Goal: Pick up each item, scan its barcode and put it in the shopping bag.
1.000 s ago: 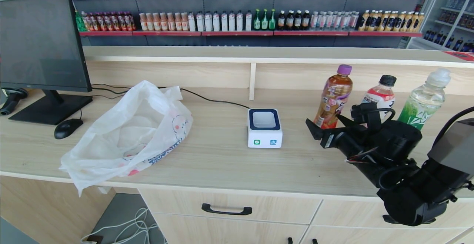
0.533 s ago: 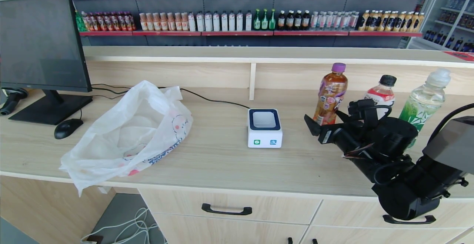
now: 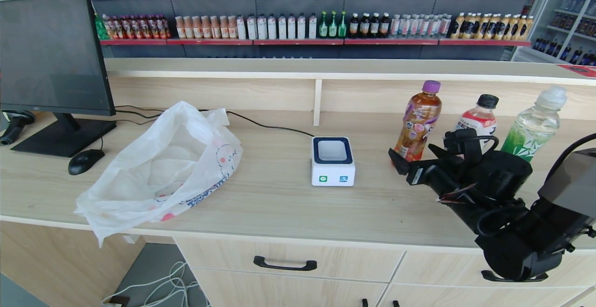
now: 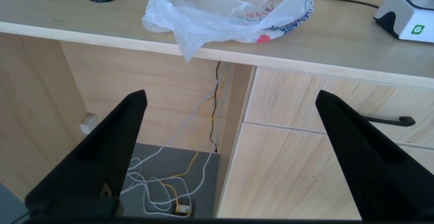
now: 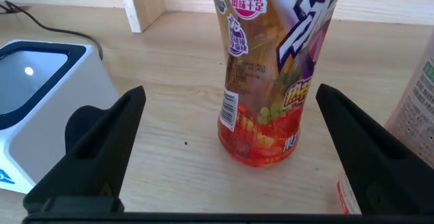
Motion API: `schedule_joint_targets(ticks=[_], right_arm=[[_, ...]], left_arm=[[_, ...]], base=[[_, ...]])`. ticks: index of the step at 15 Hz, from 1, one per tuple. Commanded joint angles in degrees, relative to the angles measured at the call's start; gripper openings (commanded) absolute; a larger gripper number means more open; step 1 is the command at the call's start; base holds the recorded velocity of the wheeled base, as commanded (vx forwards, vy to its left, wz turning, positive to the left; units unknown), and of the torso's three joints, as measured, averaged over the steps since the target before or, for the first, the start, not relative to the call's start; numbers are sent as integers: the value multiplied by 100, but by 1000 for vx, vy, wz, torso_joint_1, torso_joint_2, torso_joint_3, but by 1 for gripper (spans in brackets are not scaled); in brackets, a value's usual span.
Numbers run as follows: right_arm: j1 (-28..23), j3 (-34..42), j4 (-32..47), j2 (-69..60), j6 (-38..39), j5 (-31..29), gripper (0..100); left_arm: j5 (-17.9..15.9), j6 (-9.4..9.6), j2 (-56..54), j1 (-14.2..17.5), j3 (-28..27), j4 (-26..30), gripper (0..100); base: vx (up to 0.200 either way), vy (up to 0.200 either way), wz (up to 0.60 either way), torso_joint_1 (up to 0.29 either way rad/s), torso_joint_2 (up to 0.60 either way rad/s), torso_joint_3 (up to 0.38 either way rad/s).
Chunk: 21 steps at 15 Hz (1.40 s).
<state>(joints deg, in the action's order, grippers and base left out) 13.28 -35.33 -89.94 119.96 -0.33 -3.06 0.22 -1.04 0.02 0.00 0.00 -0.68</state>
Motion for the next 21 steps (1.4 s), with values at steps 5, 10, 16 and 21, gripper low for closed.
schedule_joint_targets(ticks=[5,10,16,21], right_arm=[[-44,-431,-6,195,7,-2,100],[-36,-835,-6,388,-2,7,100],[52,-844,-6,379,-55,16,100],[211,-800,-6,344,-64,16,100]], left_arm=[[4,-2,6,0,0,-2,100],[4,-2,6,0,0,-2,100],[4,-2,6,0,0,-2,100],[-4,42,6,0,0,-2,100]], base=[[0,0,0,0,0,0],[0,0,0,0,0,0],[0,0,0,0,0,0],[0,0,0,0,0,0]])
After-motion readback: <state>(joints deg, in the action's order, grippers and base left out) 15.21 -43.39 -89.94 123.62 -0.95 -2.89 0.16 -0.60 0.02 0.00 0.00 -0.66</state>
